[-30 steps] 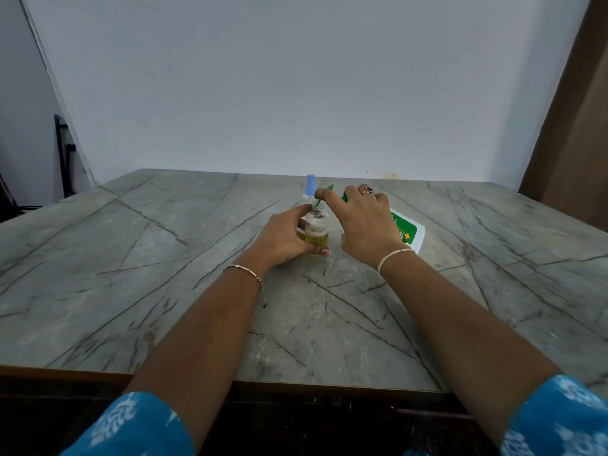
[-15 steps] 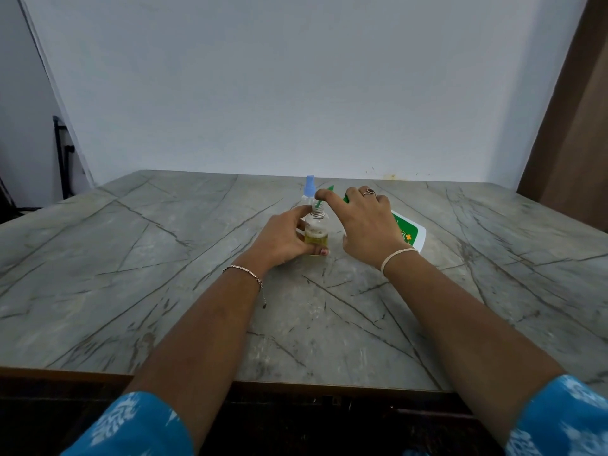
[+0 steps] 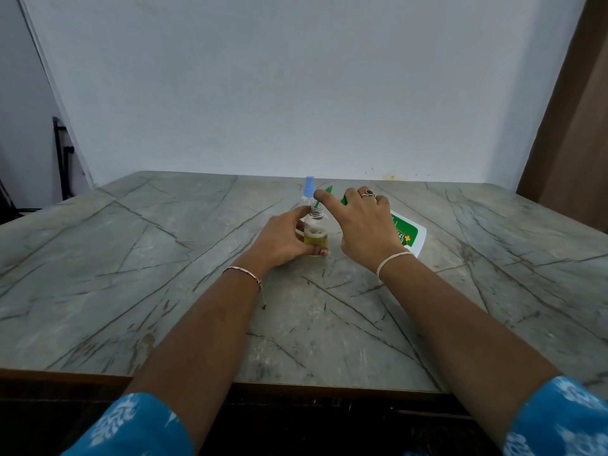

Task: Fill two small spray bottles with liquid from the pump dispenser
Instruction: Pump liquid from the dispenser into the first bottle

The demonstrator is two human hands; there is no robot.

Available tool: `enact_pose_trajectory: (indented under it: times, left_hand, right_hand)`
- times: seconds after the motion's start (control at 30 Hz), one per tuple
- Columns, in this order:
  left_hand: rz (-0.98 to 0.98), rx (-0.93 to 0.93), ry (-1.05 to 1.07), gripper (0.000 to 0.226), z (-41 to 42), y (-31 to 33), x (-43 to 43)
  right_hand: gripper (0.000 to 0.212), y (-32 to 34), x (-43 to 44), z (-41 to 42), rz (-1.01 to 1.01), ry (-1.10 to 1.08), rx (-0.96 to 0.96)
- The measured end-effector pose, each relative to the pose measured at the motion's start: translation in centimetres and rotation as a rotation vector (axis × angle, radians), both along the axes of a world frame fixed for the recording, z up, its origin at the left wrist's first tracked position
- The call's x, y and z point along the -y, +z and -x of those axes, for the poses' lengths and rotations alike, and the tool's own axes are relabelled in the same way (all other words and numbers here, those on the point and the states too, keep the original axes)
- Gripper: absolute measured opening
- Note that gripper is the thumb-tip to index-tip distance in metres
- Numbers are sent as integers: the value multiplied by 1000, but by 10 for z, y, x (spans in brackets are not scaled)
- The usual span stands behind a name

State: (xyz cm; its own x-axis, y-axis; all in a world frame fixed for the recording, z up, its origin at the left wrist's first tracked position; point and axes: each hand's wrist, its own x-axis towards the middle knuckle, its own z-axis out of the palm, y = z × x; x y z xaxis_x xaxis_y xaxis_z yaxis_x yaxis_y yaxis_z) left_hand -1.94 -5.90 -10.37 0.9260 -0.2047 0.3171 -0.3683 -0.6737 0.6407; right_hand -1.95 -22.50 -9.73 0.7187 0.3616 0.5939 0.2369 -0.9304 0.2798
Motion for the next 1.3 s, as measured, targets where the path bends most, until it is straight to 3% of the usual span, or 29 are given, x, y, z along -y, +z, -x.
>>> enact_pose_trajectory:
  times: [0.17, 0.67, 1.07, 1.3]
  left_hand:
    - [11, -5, -3, 88, -2, -2, -1]
    - [13, 1, -9, 85, 2, 0, 0]
    - [-22, -20, 10, 91, -1, 0, 0]
    - [-4, -19, 9, 91, 0, 0, 0]
  right_hand:
    - [103, 1, 3, 2, 30, 23, -2]
    - [75, 3, -8, 1, -20, -9, 5]
    - [99, 0, -2, 6, 44, -2, 2]
    - [84, 1, -2, 3, 18, -13, 6]
